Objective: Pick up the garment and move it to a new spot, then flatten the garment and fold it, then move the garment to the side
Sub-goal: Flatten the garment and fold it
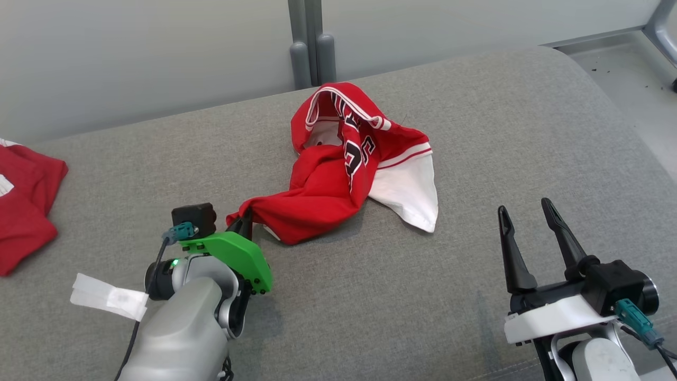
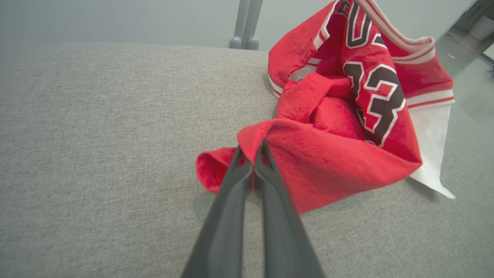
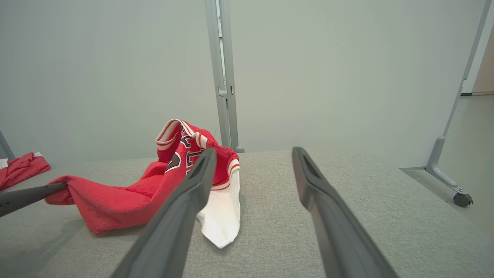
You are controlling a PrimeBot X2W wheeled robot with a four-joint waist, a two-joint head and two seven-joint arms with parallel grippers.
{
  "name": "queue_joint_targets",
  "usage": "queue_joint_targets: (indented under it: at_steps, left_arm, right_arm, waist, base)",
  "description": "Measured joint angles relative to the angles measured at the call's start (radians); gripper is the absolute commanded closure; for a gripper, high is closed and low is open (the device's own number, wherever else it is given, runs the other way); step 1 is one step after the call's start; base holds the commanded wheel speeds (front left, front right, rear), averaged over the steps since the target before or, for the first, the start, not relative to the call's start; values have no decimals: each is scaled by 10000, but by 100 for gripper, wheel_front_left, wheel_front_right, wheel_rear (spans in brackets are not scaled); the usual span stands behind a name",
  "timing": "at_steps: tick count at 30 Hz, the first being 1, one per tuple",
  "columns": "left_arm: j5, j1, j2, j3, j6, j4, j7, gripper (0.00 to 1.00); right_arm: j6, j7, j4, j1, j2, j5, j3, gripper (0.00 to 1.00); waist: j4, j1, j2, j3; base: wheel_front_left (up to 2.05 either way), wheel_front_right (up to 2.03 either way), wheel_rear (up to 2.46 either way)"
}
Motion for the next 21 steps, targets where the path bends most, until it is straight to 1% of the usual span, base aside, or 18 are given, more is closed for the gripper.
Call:
queue_joint_targets:
  at_steps: [4, 8, 12, 16, 21]
  left_arm:
    - [-255, 19, 104, 330, 165, 8, -4, 100]
    - [-270, 266, 487, 395, 462, 180, 58, 100]
    - [-437, 440, 709, 545, 616, 253, 288, 100]
    - [-619, 574, 926, 708, 773, 441, 579, 100]
    - [-757, 566, 1062, 840, 782, 604, 617, 100]
  right_arm:
    - [0, 0, 0, 134, -4, -2, -84, 0]
    - [0, 0, 2, 237, -2, 0, -63, 0]
    - [2, 0, 8, 256, -2, 2, 15, 0]
    - [2, 0, 12, 252, -2, 6, 173, 0]
    - [2, 2, 15, 172, -4, 2, 272, 0]
  waist:
    - [194, 0, 0, -104]
    - [406, 0, 0, -216]
    - [554, 0, 0, -309]
    - [530, 0, 0, -279]
    - [358, 0, 0, -76]
  base:
    - [0, 0, 0]
    - [0, 0, 0]
    - [0, 0, 0]
    - [0, 0, 0]
    - [0, 0, 0]
